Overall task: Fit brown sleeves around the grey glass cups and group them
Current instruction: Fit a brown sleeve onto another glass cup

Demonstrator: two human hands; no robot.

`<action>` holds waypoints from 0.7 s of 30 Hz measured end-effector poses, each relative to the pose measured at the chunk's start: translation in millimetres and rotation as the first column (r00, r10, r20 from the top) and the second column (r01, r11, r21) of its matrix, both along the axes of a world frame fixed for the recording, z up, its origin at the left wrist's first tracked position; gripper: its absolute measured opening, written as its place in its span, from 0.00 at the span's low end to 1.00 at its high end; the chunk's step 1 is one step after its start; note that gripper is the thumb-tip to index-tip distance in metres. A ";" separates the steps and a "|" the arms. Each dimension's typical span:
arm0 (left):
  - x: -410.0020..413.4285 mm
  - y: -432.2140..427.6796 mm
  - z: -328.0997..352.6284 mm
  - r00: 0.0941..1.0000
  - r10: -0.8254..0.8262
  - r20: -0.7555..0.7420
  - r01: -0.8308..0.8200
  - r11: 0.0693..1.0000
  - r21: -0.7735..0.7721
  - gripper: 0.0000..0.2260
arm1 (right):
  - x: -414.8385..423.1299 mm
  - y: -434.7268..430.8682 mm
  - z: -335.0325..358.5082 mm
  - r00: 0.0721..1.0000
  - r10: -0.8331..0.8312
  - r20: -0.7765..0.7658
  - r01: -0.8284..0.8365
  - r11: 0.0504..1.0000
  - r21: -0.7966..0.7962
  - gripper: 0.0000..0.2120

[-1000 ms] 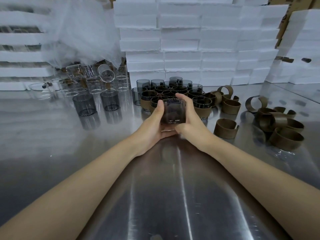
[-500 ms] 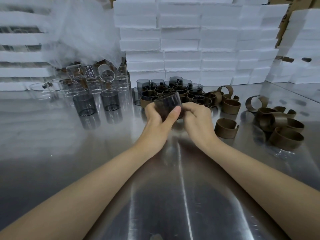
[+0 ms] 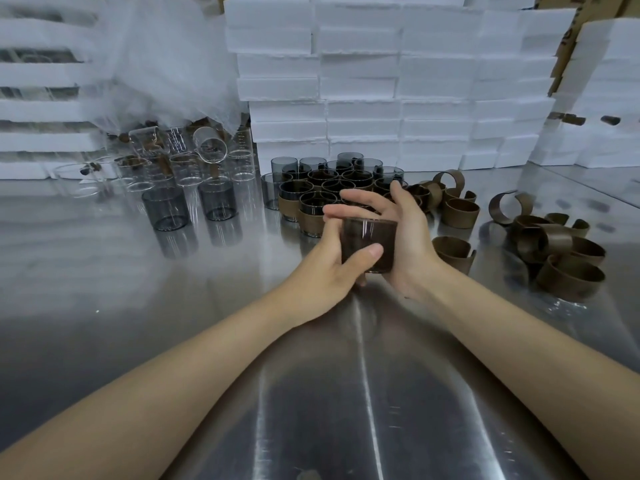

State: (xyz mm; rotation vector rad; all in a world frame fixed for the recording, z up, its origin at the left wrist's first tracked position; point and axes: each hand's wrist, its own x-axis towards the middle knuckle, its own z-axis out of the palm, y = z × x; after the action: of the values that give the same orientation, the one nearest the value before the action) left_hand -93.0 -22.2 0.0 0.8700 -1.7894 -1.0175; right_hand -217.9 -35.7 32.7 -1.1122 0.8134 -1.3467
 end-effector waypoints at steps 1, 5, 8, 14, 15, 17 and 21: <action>0.4 0.6 0.5 0.997 -0.014 -0.080 0.017 0.999 0.034 0.27 | 3.0 0.0 -1.2 1.000 0.007 -0.007 -0.007 1.000 -0.017 0.29; 2.3 -3.4 2.9 0.970 0.066 -0.234 -0.047 0.995 0.083 0.22 | 14.2 0.3 -4.6 0.998 -0.031 -0.058 0.030 0.999 -0.019 0.25; 5.3 -9.1 5.1 0.902 0.187 -0.389 -0.098 0.967 0.236 0.19 | 19.7 2.9 -10.4 0.897 -0.221 -0.383 0.148 0.966 -0.210 0.25; 11.0 -16.2 9.7 0.779 0.285 -0.558 -0.053 0.918 0.394 0.08 | 4.3 5.6 -4.6 0.322 -0.602 -0.730 0.025 0.776 -0.630 0.14; 10.7 -16.6 11.6 0.763 0.296 -0.574 -0.043 0.910 0.413 0.08 | -0.4 5.3 0.3 0.204 -0.642 -0.739 0.028 0.759 -0.651 0.14; 10.7 -17.1 14.1 0.744 0.301 -0.597 -0.011 0.899 0.438 0.12 | -9.9 3.7 9.3 0.039 -0.666 -0.745 0.113 0.743 -0.659 0.12; 14.7 -16.5 13.4 0.780 0.228 -0.583 0.010 0.926 0.377 0.35 | -35.8 -2.5 19.1 -0.207 -0.485 -0.850 0.282 0.802 -0.526 0.05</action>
State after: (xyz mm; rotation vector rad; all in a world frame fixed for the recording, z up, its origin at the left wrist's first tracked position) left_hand -78.3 -38.7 13.4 0.7248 -0.9918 -1.3878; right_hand -253.7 -38.2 51.9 -2.1509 2.4477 -0.7400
